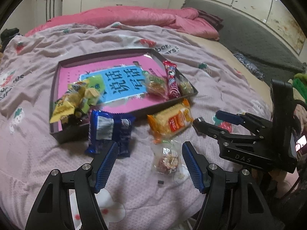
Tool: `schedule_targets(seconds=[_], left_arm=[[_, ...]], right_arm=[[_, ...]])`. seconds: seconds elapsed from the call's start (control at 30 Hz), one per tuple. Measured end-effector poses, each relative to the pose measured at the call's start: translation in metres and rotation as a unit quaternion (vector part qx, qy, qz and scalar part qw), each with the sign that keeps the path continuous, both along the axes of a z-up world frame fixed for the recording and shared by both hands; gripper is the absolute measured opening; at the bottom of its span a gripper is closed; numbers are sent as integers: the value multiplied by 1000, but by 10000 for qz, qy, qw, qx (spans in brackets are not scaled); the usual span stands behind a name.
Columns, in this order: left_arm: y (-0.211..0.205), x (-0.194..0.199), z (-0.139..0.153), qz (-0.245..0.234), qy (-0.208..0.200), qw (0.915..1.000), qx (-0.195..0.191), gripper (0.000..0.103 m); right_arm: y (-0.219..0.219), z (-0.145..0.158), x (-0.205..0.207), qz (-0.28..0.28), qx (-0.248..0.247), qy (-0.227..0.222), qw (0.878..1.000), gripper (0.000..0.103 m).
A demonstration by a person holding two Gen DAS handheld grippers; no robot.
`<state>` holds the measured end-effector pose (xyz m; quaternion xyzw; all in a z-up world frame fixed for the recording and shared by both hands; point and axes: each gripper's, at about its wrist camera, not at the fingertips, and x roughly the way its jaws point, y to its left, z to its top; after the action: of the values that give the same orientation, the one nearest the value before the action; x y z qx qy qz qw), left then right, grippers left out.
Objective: Organize snacks
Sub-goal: 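Grasp the clear red-filled pastry bag with the left tool while the right tool grasps the dark round candy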
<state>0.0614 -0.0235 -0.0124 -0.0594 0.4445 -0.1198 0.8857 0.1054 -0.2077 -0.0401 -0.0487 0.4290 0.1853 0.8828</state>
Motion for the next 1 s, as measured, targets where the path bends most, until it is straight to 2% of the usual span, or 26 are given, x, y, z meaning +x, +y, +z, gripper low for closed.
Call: schedule_targets(seconds=[0.23, 0.33, 0.4, 0.5, 0.8, 0.83, 0.87, 0.9, 1.0], left_arm=[[-8, 1, -11, -100, 192, 9998, 21, 71], [-13, 2, -17, -180, 282, 9994, 25, 71], [-17, 3, -20, -231, 351, 9991, 33, 71], [-24, 4, -26, -283, 432, 9986, 64, 71], [-43, 12, -50, -257, 729, 9968, 225, 71], [-45, 12, -52, -253, 711, 9967, 285, 67], [-46, 12, -52, -249, 695, 9967, 330, 55], [-47, 13, -54, -239, 692, 9965, 409, 52], [-47, 15, -55, -244, 717, 9963, 397, 51]], right_arm=[[4, -12, 4, 110, -130, 134, 9998, 49], [3, -18, 8, 108, -151, 212, 9996, 43], [2, -22, 11, 110, -140, 287, 9994, 35], [0, -26, 15, 88, -121, 347, 9993, 30], [-14, -21, 18, -71, 178, 366, 9991, 29], [-16, -20, 19, -103, 209, 363, 9991, 28], [-18, -20, 19, -141, 243, 358, 9990, 28], [-20, -19, 19, -165, 315, 358, 9987, 28], [-22, -18, 21, -194, 355, 366, 9985, 28]])
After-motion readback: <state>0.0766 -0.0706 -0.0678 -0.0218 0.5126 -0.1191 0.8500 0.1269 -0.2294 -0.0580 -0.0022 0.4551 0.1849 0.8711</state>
